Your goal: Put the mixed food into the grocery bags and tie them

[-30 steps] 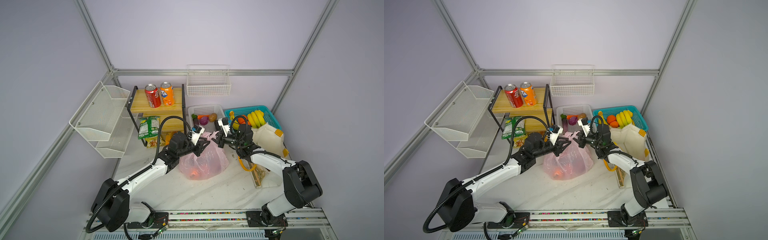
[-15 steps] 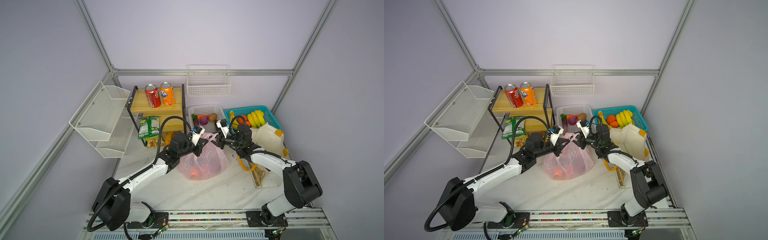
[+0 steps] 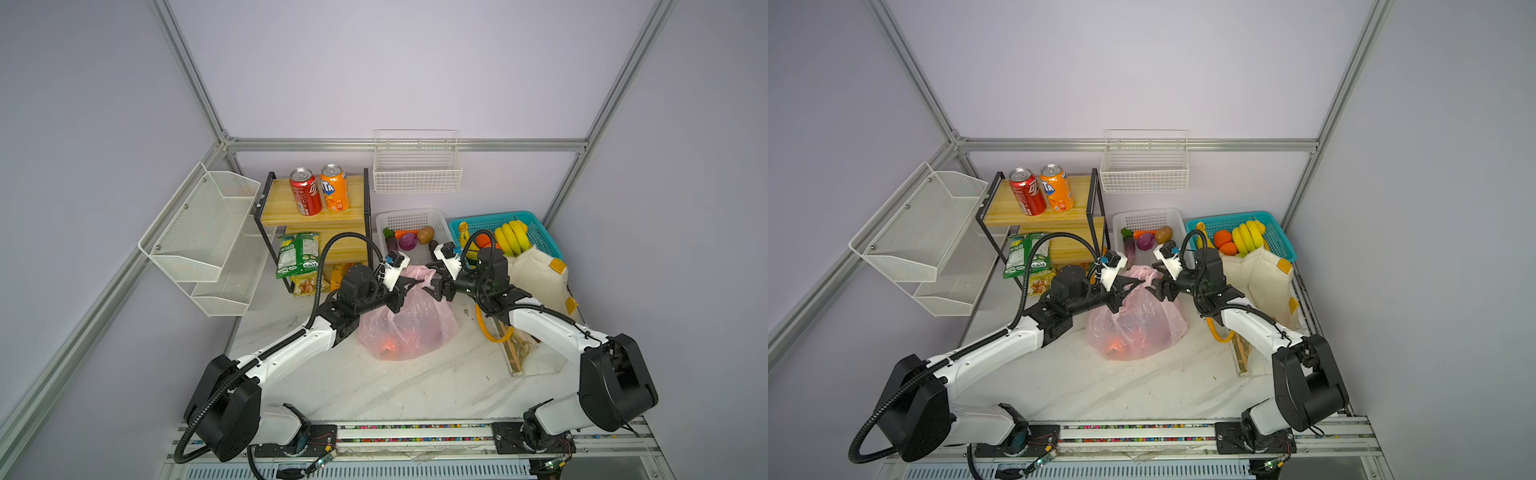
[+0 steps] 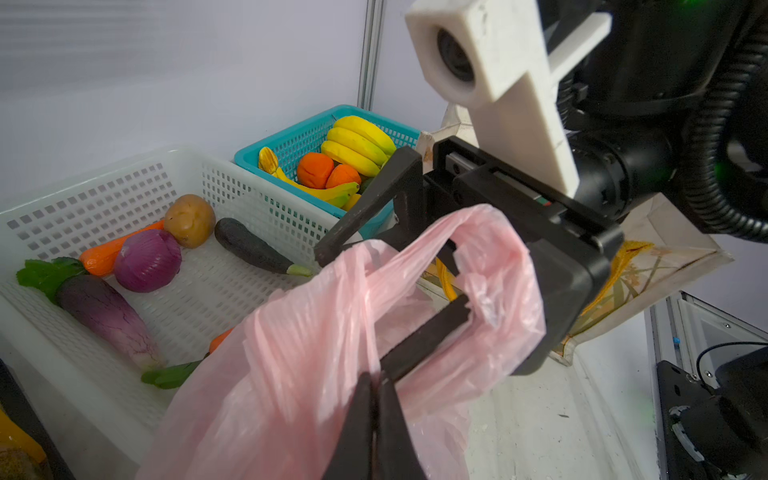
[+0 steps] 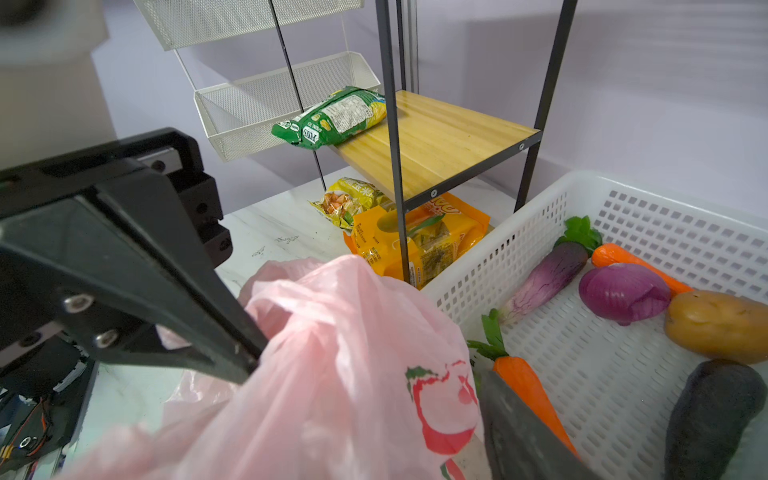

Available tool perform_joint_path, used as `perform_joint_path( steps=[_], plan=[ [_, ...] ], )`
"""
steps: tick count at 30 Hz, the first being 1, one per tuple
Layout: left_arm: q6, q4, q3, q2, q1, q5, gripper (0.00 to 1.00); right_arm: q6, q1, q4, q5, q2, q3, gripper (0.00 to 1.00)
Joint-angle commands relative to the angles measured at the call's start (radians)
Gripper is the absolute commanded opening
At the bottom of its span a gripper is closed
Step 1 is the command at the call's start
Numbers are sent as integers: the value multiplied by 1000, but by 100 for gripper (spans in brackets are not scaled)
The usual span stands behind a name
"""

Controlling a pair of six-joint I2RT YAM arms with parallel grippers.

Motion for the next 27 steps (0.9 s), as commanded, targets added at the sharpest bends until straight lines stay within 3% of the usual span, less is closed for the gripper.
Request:
perform_joint_path(
  steps=[1,5,10,13,27],
  plan=[
    [25,9,-31,-3,0,-5,3,-99,-5,-75,-7,-29,28,77],
    [24,7,-29,-6,0,-7,3,-132,-5,-134,5,-25,52,79],
    [19,3,-25,-9,-1,-4,3,-157,-4,-188,189,-21,73,79],
    [15,4,-26,-15,0,-2,3,-184,-4,-211,227,-31,67,77],
    [15,-4,-26,-15,0,7,3,-221,-5,-148,42,-74,18,83]
  ],
)
